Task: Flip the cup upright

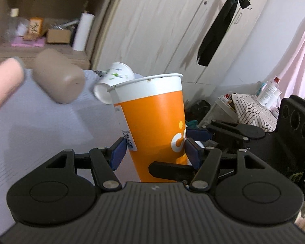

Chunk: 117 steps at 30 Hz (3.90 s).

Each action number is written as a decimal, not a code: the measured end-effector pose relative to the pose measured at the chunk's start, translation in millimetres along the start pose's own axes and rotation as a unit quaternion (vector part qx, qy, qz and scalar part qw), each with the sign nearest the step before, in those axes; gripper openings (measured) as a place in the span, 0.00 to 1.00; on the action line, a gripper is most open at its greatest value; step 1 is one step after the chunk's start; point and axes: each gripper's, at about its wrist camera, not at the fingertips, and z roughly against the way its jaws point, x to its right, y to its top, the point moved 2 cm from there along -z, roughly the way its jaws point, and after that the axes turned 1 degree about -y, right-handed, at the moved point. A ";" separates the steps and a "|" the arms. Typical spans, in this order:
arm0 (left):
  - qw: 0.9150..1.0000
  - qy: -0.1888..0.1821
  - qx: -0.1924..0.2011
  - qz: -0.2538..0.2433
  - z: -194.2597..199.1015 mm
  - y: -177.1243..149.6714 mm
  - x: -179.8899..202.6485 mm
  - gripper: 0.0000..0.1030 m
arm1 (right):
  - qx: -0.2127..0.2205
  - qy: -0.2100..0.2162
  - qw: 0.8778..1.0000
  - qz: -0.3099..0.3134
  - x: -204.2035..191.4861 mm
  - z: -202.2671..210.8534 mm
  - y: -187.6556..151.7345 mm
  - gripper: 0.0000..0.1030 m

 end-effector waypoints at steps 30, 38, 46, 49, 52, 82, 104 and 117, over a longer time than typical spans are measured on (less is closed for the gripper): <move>0.985 0.098 0.114 -0.082 62.6 -2.5 -61.0 0.61 | 0.108 -0.075 0.975 0.180 -104.0 -76.8 14.7 0.74; 0.985 0.095 0.120 -0.077 40.6 5.3 -75.1 0.61 | 0.107 -0.121 0.966 0.203 -97.9 -96.2 15.7 0.74; 0.989 0.088 0.111 -0.050 23.9 2.2 -89.0 0.61 | 0.070 -0.127 0.973 0.179 -90.0 -114.5 18.8 0.74; 0.989 0.085 0.111 -0.049 23.1 3.5 -89.7 0.60 | 0.066 -0.125 0.975 0.172 -87.9 -114.8 20.7 0.74; 0.990 0.082 0.108 -0.043 23.0 4.9 -90.3 0.61 | 0.061 -0.121 0.977 0.166 -85.5 -115.8 24.0 0.74; 0.979 0.148 0.136 -0.016 112.1 -24.4 -40.4 0.73 | 0.108 -0.124 0.986 0.022 -78.9 -19.9 10.4 0.80; 0.961 0.242 0.130 -0.022 163.2 -62.3 -10.2 0.81 | 0.132 -0.209 0.969 -0.007 -111.3 63.5 3.4 0.85; 0.956 0.262 0.132 -0.027 163.2 -65.9 -5.0 1.00 | 0.109 -0.248 0.962 -0.027 -112.5 66.7 -0.4 1.00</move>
